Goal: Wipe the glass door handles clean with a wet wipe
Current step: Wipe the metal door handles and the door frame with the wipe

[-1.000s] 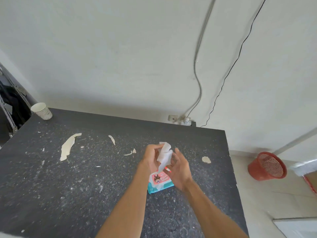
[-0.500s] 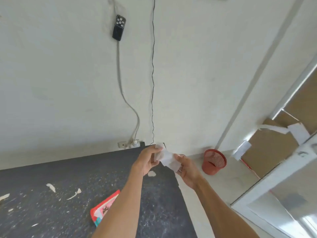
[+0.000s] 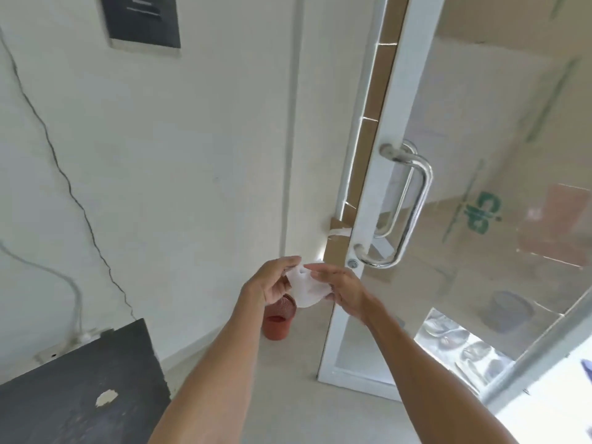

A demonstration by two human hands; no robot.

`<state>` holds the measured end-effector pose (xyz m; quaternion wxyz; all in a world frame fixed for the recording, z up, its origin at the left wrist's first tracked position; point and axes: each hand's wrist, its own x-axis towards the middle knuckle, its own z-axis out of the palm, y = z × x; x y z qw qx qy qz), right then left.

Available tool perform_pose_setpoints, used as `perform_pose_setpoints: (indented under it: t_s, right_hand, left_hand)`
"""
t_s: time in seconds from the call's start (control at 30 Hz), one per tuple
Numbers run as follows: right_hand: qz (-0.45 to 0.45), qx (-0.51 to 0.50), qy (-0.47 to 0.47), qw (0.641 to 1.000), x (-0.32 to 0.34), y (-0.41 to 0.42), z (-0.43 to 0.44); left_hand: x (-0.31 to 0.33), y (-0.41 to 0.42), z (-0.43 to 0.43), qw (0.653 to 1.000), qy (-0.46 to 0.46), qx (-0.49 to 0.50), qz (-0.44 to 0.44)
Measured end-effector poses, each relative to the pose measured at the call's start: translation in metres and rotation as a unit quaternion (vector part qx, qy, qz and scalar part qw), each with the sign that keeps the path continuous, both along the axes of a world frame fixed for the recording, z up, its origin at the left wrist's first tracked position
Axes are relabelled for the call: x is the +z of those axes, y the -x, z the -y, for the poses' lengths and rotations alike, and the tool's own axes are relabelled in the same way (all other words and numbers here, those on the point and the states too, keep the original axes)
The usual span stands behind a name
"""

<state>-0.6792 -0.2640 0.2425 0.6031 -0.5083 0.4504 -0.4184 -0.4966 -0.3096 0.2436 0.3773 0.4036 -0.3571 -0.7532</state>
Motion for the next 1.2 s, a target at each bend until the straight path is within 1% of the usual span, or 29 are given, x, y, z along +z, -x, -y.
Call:
perform_pose_setpoints:
  t_s: [0.07,0.13,0.2,0.27,0.3,0.37,0.5,0.57,0.7,0.8,0.93,1.0,1.1,1.2]
  right_hand:
    - [-0.003,-0.073,0.027,0.997,0.003,0.038,0.001]
    - [0.014,-0.14,0.062,0.988,0.006,0.073,0.005]
    - [0.026,-0.187,0.086,0.978,0.011,0.098,0.012]
    - [0.001,-0.227,0.111,0.968,0.016,0.12,0.02]
    - [-0.017,-0.241,0.123,0.963,0.021,0.133,0.026]
    - [-0.055,-0.261,0.139,0.954,0.03,0.15,0.038]
    - [-0.13,-0.298,0.163,0.932,0.05,0.179,0.066]
    - [-0.139,-0.292,0.186,0.928,0.063,0.188,0.079]
    - [-0.113,-0.298,0.213,0.923,0.089,0.203,0.107]
    - [-0.106,-0.3,0.238,0.918,0.112,0.212,0.124]
    - [-0.15,-0.315,0.275,0.896,0.144,0.218,0.145]
    - [-0.184,-0.343,0.295,0.873,0.159,0.223,0.156]
    - [-0.241,-0.389,0.324,0.828,0.178,0.226,0.175]
    - [-0.324,-0.396,0.344,0.788,0.19,0.223,0.193]
  left_hand:
    - [0.004,0.042,0.007,1.0,-0.011,0.027,0.003]
    - [0.011,0.078,0.012,0.999,-0.014,0.034,-0.005]
    - [0.017,0.101,0.017,1.0,0.0,-0.01,-0.012]
    - [0.023,0.12,0.021,0.997,0.026,-0.07,-0.018]
    - [0.027,0.132,0.027,0.995,0.041,-0.085,-0.029]
    - [0.036,0.15,0.037,0.993,0.07,-0.081,-0.049]
    - [0.059,0.177,0.07,0.991,0.125,-0.049,-0.01]
    - [0.068,0.186,0.09,0.988,0.146,-0.054,0.003]
    - [0.089,0.206,0.13,0.978,0.198,-0.058,0.024]
    - [0.106,0.222,0.152,0.967,0.252,-0.022,0.037]
    - [0.127,0.234,0.175,0.94,0.332,0.041,0.06]
    - [0.139,0.241,0.184,0.926,0.365,0.075,0.055]
    - [0.155,0.252,0.198,0.901,0.404,0.151,0.047]
    - [0.163,0.262,0.211,0.877,0.424,0.216,0.068]
